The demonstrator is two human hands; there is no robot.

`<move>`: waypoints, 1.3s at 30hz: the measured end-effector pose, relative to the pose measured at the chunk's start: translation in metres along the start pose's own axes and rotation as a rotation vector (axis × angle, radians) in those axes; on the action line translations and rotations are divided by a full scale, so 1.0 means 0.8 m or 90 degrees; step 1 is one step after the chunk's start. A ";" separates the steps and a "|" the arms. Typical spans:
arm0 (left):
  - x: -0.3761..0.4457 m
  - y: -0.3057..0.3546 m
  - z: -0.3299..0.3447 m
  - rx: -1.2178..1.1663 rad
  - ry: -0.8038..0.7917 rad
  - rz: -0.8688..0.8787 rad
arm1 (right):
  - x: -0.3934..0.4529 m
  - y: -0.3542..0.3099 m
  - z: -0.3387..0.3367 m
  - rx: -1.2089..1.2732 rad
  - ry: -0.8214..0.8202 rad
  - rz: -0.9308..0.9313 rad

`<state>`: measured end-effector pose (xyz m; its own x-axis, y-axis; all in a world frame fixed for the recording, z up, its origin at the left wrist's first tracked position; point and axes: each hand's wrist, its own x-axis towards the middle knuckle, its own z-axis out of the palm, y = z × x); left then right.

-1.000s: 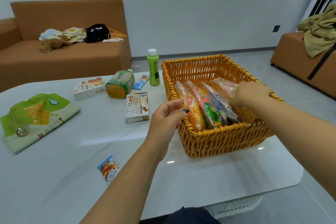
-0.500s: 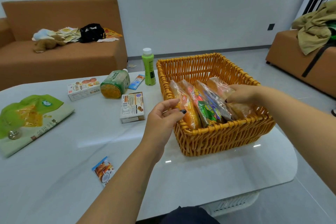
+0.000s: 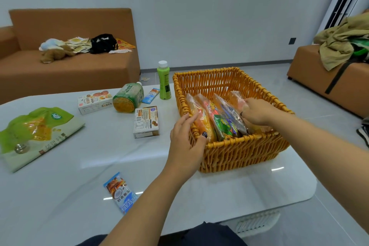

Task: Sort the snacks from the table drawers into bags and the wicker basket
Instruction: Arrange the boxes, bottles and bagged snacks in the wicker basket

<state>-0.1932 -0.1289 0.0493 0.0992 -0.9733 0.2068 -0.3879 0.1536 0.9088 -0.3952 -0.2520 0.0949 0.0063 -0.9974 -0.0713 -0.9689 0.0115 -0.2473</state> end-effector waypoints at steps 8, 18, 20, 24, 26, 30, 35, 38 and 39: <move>-0.026 0.002 -0.033 -0.015 0.022 -0.046 | -0.085 -0.057 -0.008 0.155 0.137 -0.109; -0.119 -0.083 -0.118 0.034 0.138 -0.247 | -0.223 -0.189 0.138 0.546 0.162 -0.213; -0.117 -0.093 -0.151 0.041 0.184 -0.221 | -0.227 -0.211 0.174 0.520 0.088 -0.184; -0.108 -0.119 -0.200 0.077 0.220 -0.255 | -0.203 -0.243 0.194 0.470 0.085 -0.234; -0.102 -0.135 -0.215 0.076 0.229 -0.273 | -0.184 -0.257 0.203 0.466 0.060 -0.214; -0.084 -0.159 -0.241 0.144 0.229 -0.249 | -0.159 -0.289 0.233 0.353 -0.078 -0.200; -0.047 -0.192 -0.283 0.232 0.229 -0.280 | -0.171 -0.320 0.261 0.091 -0.137 -0.287; -0.028 -0.219 -0.301 0.400 0.255 -0.310 | -0.168 -0.329 0.269 0.098 -0.106 -0.323; -0.025 -0.233 -0.304 0.498 0.244 -0.325 | -0.164 -0.333 0.272 0.084 -0.091 -0.336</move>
<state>0.0996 -0.0969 -0.0359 0.6564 -0.7493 0.0872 -0.6948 -0.5555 0.4569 -0.0840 -0.1089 -0.0399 0.5244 -0.8508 -0.0335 -0.7859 -0.4686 -0.4034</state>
